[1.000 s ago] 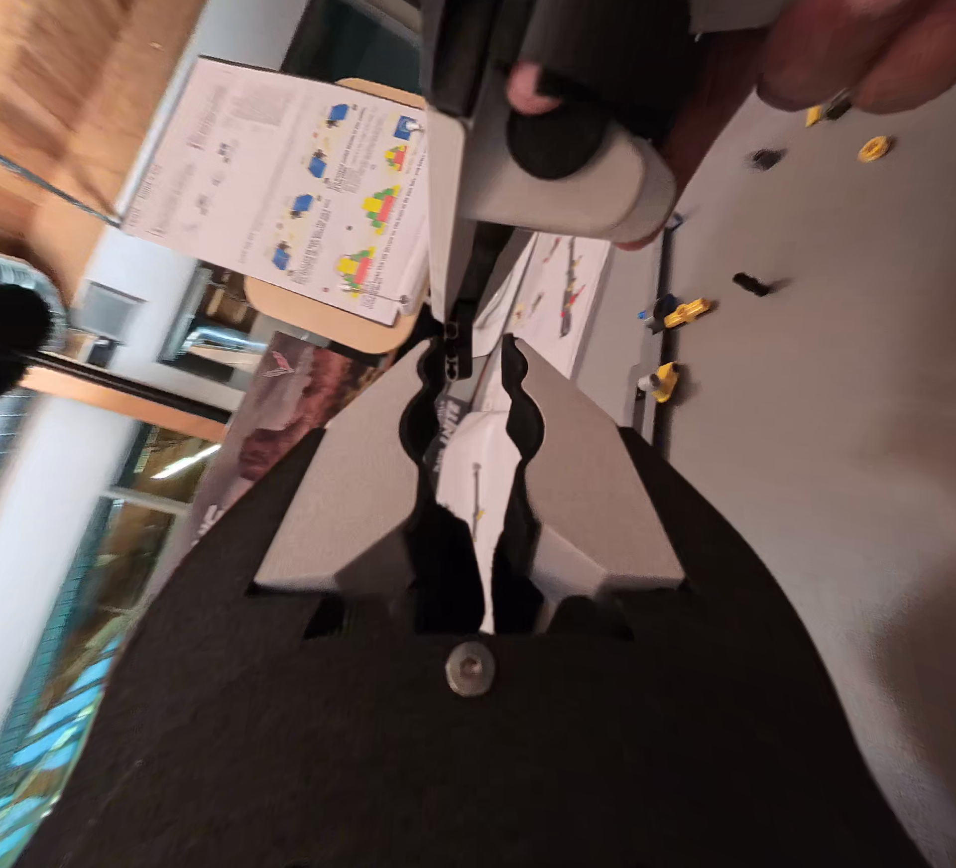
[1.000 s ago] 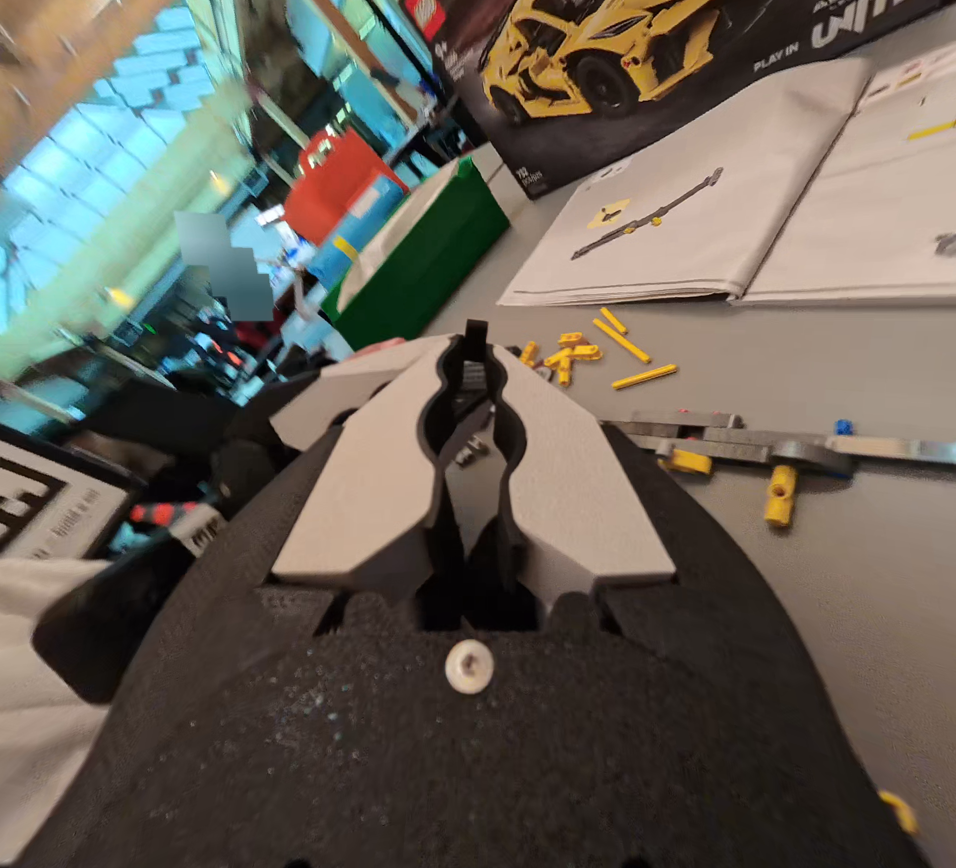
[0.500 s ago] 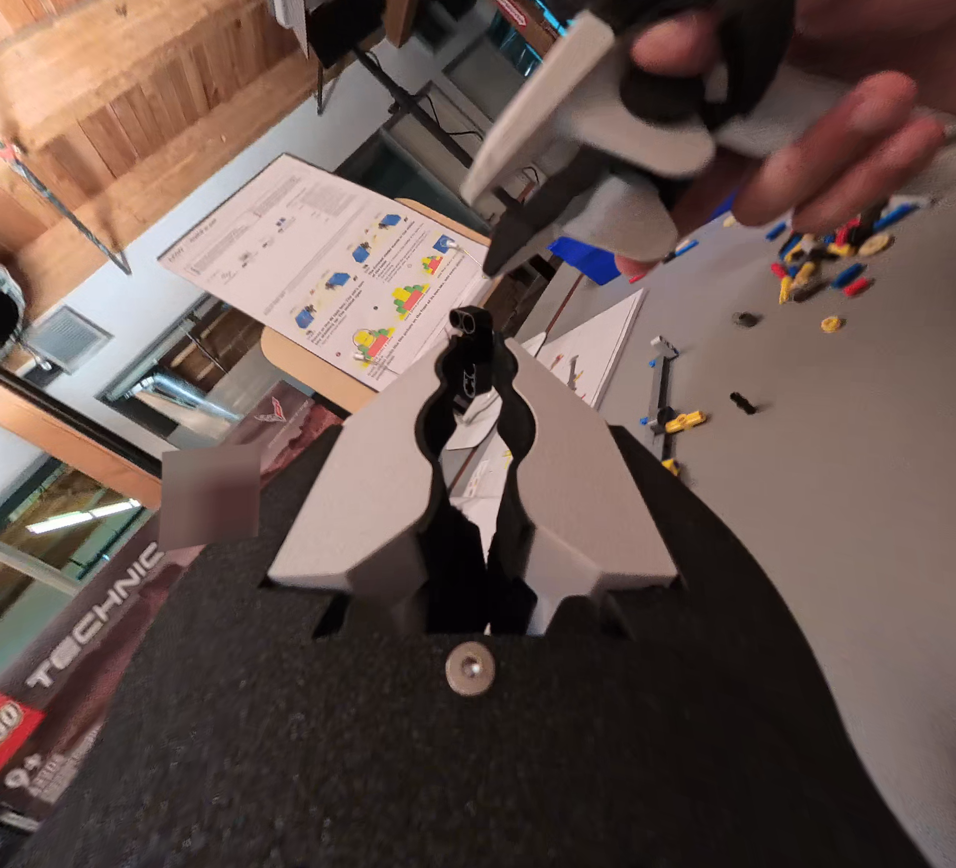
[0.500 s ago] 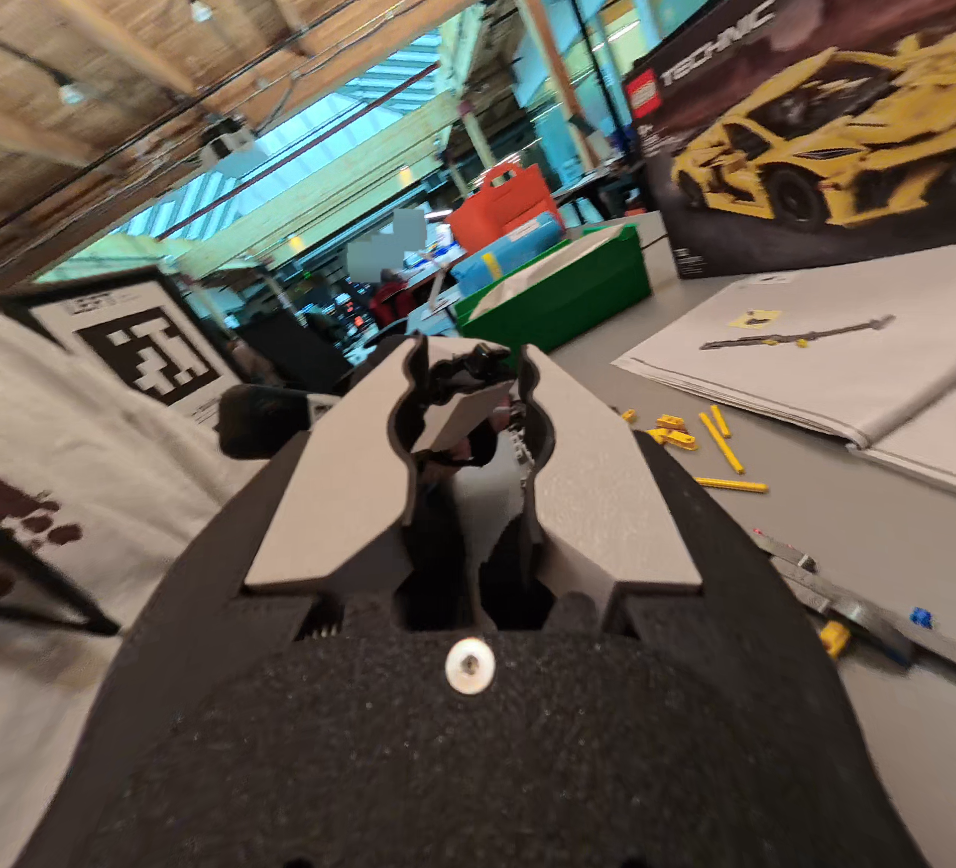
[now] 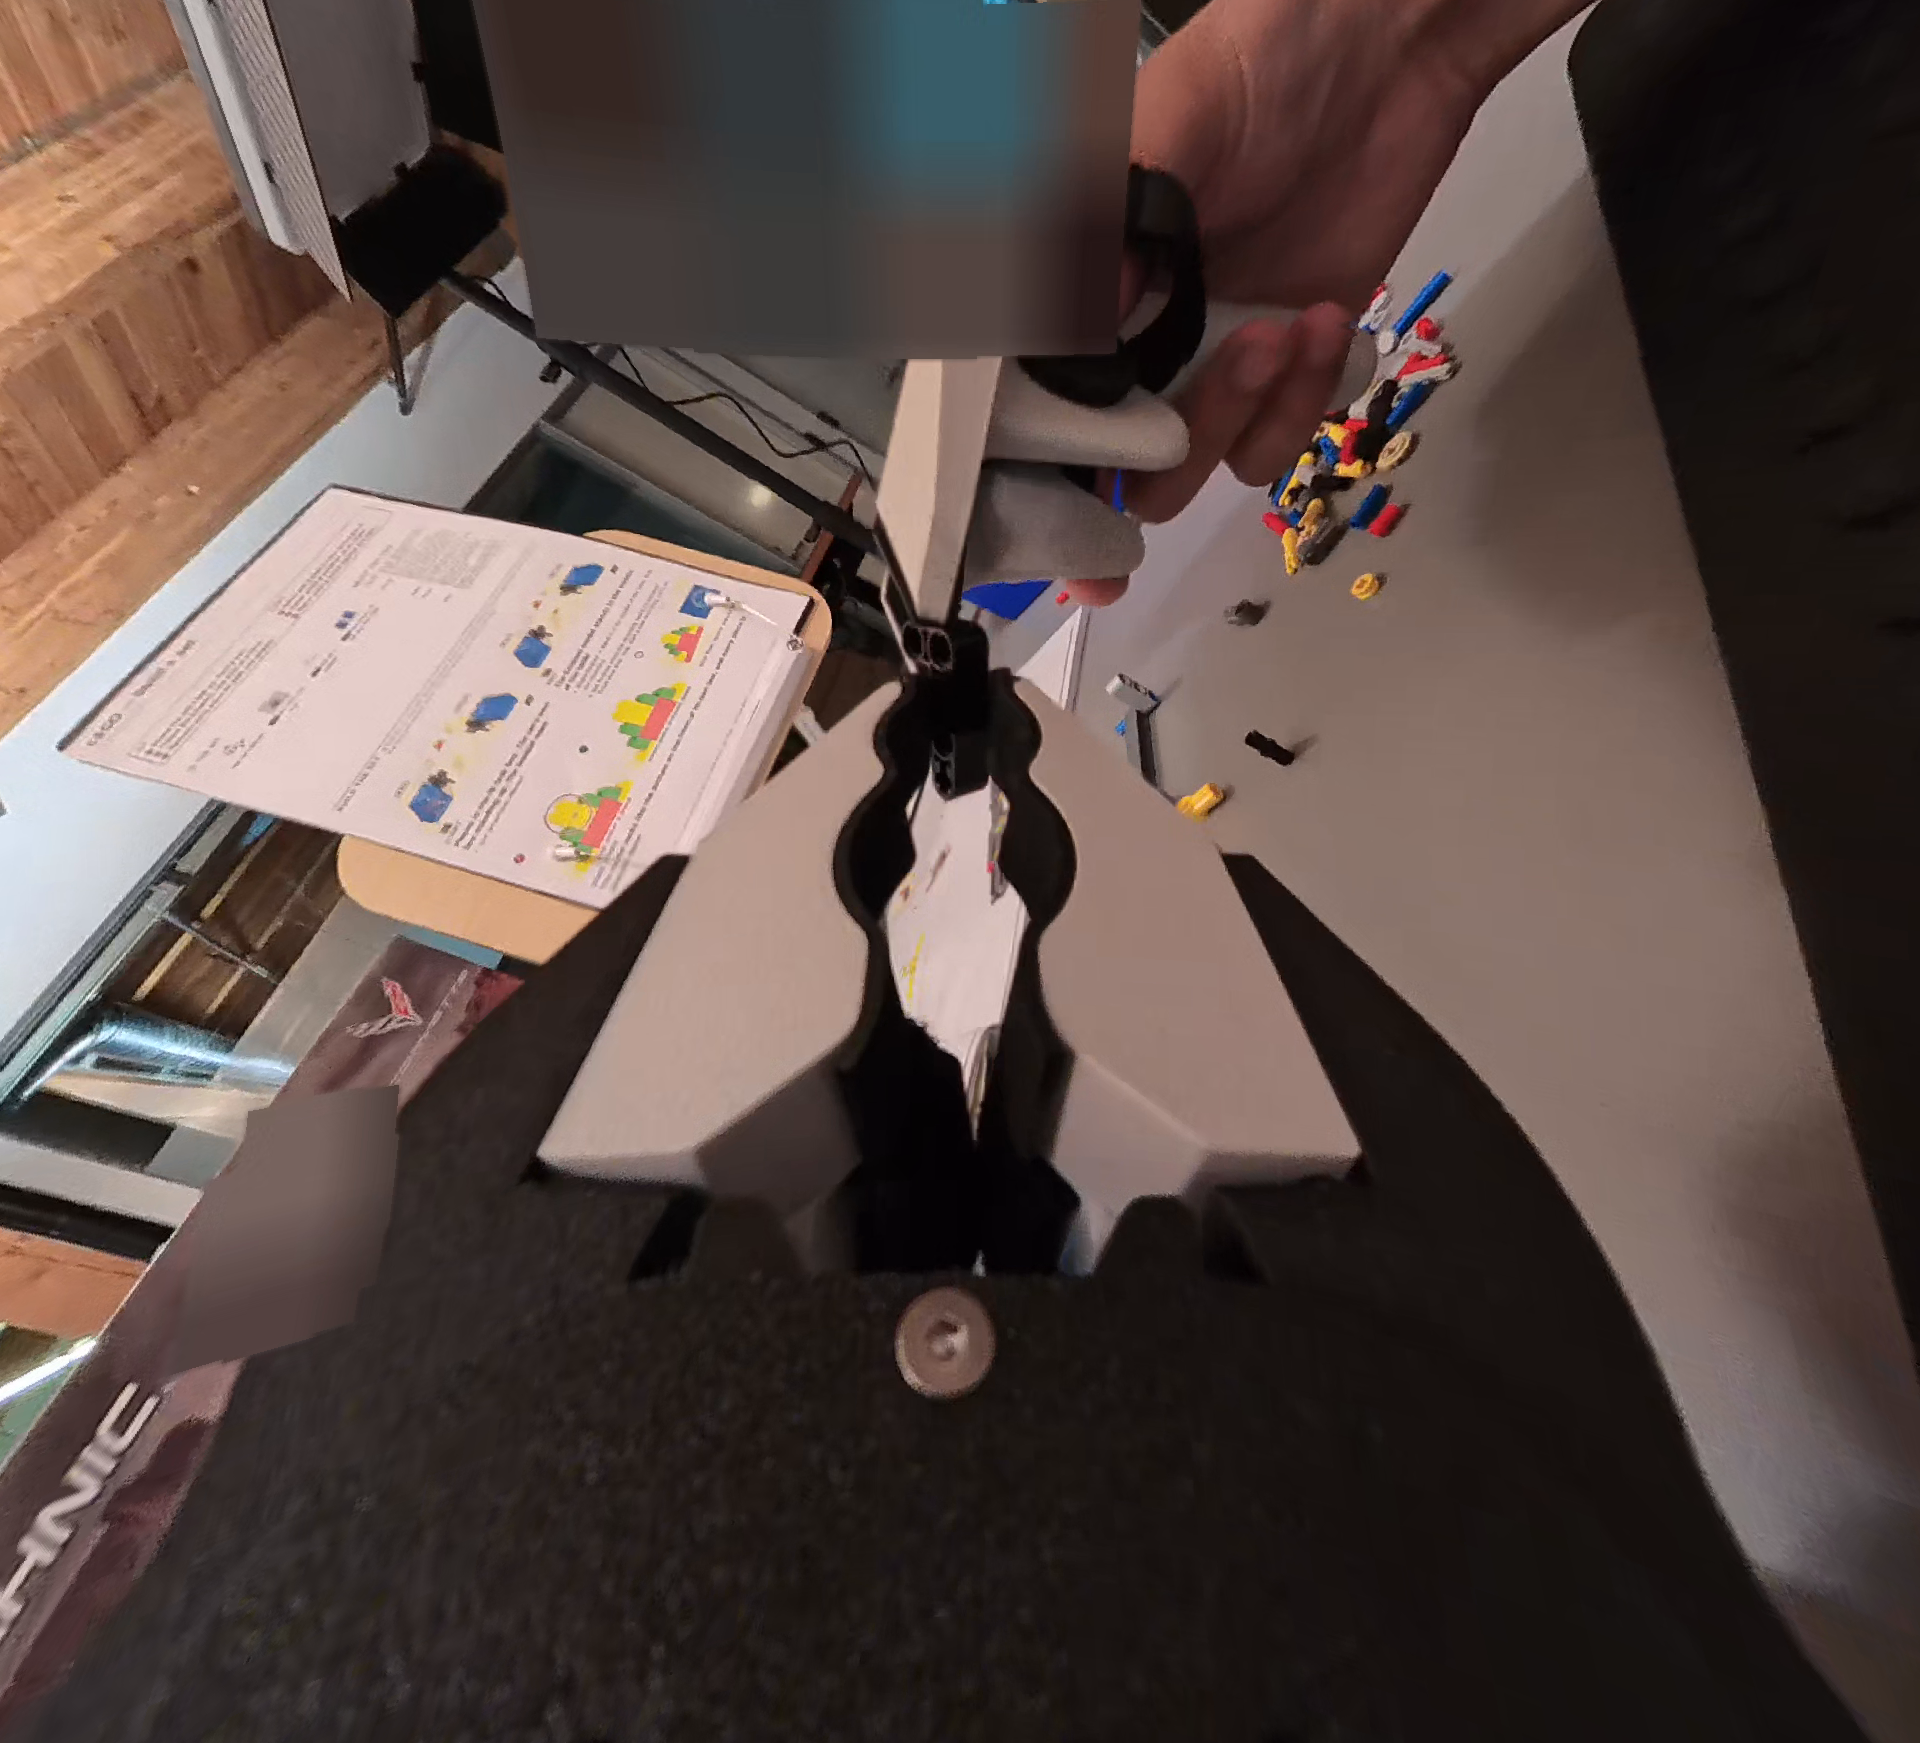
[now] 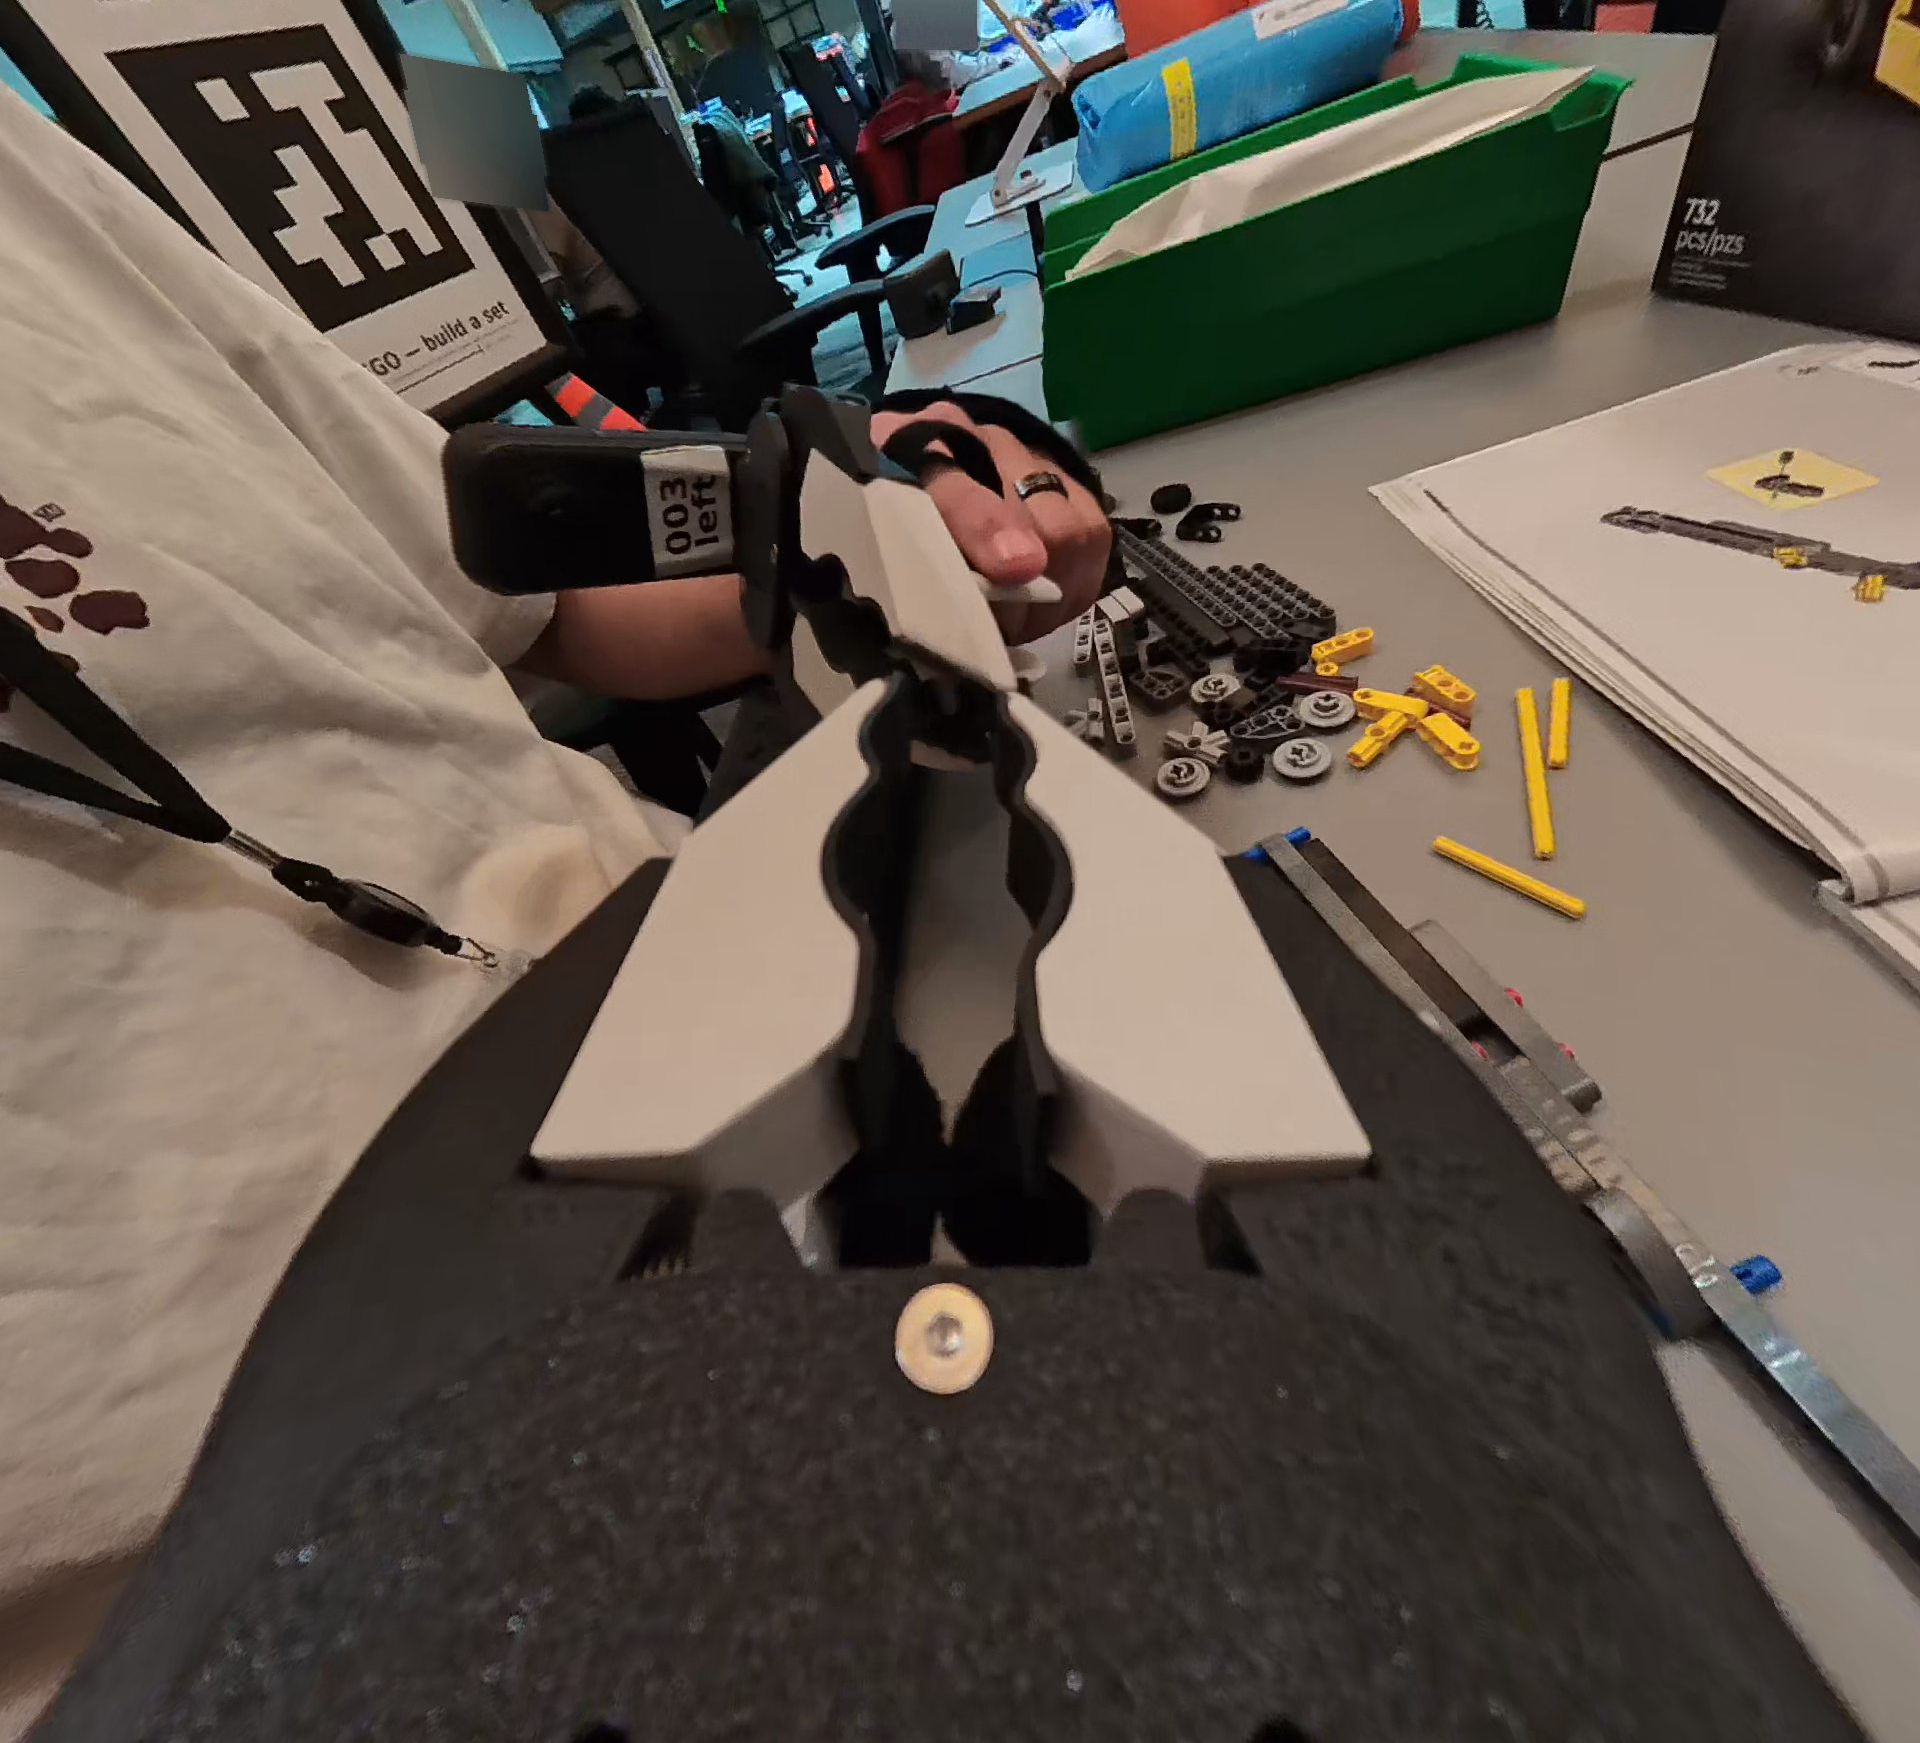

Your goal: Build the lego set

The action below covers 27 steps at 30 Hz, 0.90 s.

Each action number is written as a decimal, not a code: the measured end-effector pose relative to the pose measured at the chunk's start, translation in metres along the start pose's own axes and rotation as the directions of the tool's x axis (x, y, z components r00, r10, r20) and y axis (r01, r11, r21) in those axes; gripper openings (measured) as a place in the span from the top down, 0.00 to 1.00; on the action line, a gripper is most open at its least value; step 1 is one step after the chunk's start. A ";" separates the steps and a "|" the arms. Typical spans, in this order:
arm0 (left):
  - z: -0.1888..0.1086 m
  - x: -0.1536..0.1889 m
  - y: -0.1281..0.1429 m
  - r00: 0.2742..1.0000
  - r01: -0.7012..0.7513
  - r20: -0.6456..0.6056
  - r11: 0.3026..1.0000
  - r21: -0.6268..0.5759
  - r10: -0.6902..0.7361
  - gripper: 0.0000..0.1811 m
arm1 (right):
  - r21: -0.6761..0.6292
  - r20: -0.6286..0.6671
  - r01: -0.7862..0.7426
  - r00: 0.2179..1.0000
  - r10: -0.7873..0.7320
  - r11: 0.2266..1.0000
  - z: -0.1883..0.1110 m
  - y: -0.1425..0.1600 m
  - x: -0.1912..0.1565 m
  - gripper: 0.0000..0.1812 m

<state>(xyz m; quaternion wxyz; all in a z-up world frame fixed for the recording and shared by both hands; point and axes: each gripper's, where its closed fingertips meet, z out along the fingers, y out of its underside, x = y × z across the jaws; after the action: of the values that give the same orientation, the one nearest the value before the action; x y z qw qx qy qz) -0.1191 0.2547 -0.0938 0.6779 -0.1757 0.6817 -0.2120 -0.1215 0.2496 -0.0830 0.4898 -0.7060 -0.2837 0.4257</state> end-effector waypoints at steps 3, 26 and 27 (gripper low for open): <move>0.004 0.003 0.010 1.000 -0.003 -0.017 0.997 -0.080 0.002 0.95 | -0.042 -0.038 -0.005 0.999 0.004 0.999 0.004 0.010 0.008 0.92; 0.006 -0.039 0.025 0.920 -0.187 0.259 0.910 -0.370 0.295 0.96 | 0.355 -0.407 0.097 0.911 0.060 0.930 0.011 -0.025 0.028 0.94; 0.005 -0.038 0.019 0.920 -0.194 0.263 0.922 -0.335 0.290 0.97 | 0.351 -0.367 0.092 0.929 0.047 0.932 0.009 -0.027 0.023 0.90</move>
<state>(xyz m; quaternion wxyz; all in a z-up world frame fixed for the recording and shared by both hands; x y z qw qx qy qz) -0.1123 0.2904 -0.0712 0.7619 -0.2216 0.6085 0.0113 -0.1174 0.2823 -0.0665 0.6609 -0.6675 -0.1114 0.3245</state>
